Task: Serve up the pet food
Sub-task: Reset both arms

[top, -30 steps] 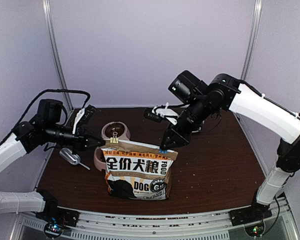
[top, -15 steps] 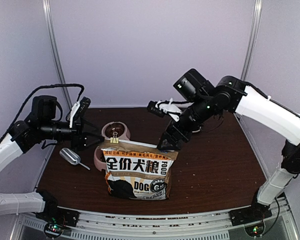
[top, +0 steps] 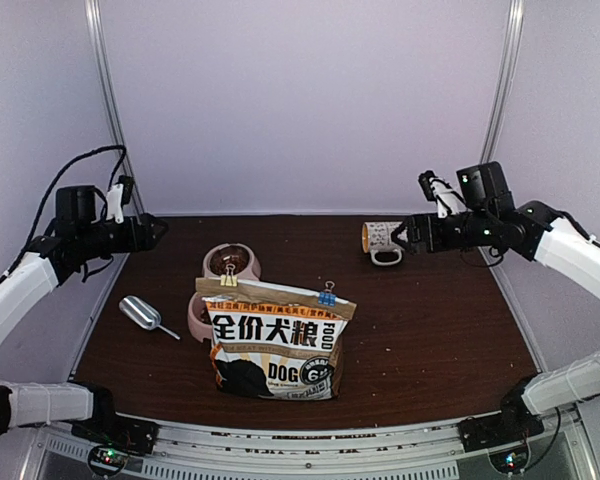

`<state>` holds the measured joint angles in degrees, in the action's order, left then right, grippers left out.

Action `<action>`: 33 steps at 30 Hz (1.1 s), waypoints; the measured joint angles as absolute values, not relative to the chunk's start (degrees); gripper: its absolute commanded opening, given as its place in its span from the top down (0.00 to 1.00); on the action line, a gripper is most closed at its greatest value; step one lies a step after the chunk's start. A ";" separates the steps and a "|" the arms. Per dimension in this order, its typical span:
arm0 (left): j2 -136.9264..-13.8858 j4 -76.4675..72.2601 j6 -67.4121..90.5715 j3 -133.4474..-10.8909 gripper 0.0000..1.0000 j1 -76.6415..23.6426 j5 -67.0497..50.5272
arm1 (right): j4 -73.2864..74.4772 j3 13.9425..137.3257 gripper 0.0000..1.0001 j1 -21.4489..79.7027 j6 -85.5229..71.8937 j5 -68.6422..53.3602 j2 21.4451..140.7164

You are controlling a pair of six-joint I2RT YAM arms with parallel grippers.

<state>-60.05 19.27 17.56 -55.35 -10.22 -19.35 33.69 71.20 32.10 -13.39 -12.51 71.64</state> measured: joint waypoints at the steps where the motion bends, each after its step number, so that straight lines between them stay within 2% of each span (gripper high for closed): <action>1: -60.01 17.78 18.46 -52.88 0.18 -7.01 -18.37 | 32.12 67.53 0.03 29.67 -13.89 -11.64 70.17; 7: -60.49 7.55 22.90 -36.93 0.17 15.00 -16.64 | 23.46 49.89 0.02 15.57 -15.40 -9.15 60.93; 11: -62.61 0.62 24.73 -29.50 0.17 24.10 -13.19 | 15.25 39.66 0.02 5.30 -15.92 -8.73 55.68; 15: -62.72 -8.43 23.86 -23.00 0.16 24.47 -8.97 | 5.06 29.08 0.02 -0.16 -16.27 -5.67 51.77; 22: -63.64 -24.47 17.89 -15.68 0.13 19.55 -4.05 | -14.63 14.81 0.02 -1.17 -14.72 0.89 48.90; 27: -68.77 -34.59 12.05 -16.84 0.12 11.20 0.25 | -28.84 12.97 0.02 -1.37 -12.71 3.29 54.85; 33: -75.16 -42.61 8.43 -18.83 0.11 9.82 2.42 | -43.42 12.97 0.02 -1.39 -10.37 4.12 65.01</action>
<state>-75.16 -42.61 8.43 -18.83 9.82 2.42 -43.42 12.97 -1.39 -10.37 4.12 65.01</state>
